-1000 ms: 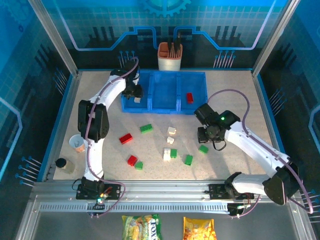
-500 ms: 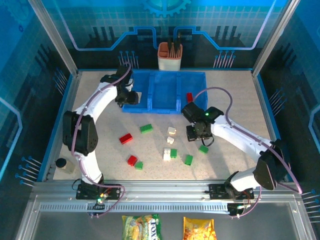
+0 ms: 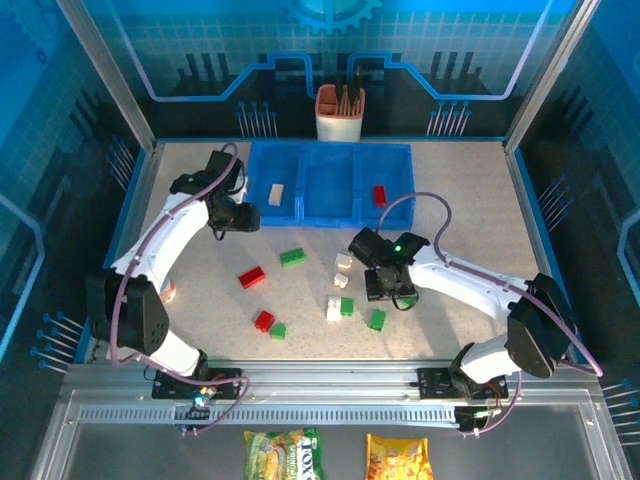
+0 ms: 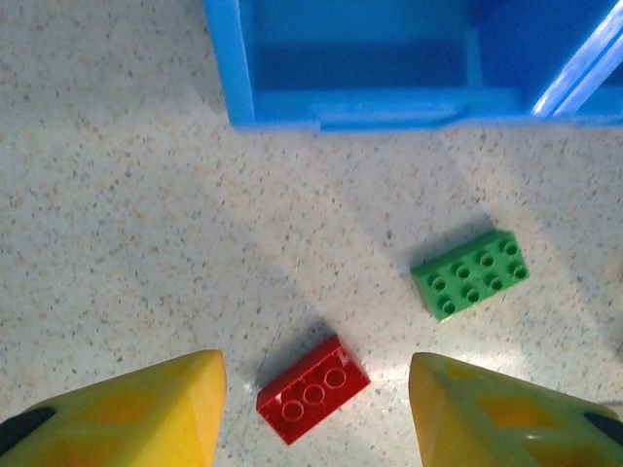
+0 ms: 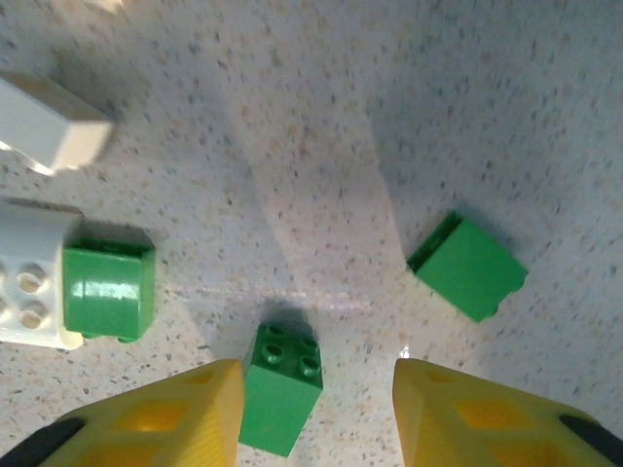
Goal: Sort the legos into containers by color
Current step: Pick up the lego from the bottom-center of the table.
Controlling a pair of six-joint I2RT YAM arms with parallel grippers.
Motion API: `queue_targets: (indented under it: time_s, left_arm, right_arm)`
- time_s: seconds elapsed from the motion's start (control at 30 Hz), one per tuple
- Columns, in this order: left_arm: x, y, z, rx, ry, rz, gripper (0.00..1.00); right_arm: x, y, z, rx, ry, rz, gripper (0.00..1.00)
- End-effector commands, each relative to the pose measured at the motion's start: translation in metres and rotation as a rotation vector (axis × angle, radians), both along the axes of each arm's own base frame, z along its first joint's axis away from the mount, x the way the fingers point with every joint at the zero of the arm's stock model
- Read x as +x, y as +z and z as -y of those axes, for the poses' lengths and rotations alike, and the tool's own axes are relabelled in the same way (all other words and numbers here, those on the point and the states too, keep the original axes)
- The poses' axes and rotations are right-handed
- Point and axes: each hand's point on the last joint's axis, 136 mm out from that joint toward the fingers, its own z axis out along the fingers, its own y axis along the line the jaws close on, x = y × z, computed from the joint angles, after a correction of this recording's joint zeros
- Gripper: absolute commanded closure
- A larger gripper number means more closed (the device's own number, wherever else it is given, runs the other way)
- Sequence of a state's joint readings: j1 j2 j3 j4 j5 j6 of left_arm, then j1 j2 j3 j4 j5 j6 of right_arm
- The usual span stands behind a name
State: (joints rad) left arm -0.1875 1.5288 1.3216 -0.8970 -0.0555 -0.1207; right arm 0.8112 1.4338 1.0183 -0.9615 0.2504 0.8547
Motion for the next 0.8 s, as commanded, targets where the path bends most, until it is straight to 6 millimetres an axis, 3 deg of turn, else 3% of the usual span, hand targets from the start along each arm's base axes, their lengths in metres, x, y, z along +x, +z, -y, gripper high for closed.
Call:
queue_targets:
  time_s: [0.0, 0.2, 0.47, 0.77]
  left_arm:
    - [-0.008, -0.008, -0.008, 0.013, -0.007, 0.013, 0.46]
    - [-0.008, -0.024, -0.014, 0.03, -0.004, -0.004, 0.47]
    - [-0.007, -0.029, -0.018, -0.014, 0.02, -0.002, 0.47]
    - [-0.007, -0.029, -0.017, -0.036, 0.026, -0.003, 0.47]
  right_arm:
    - [-0.011, -0.002, -0.004, 0.029, -0.099, 0.015, 0.54]
    - [-0.023, -0.013, -0.009, 0.059, -0.161, 0.01, 0.53]
    - [-0.035, -0.032, -0.004, 0.061, -0.205, -0.026, 0.5]
    - [-0.04, -0.046, -0.02, 0.096, -0.186, -0.066, 0.48]
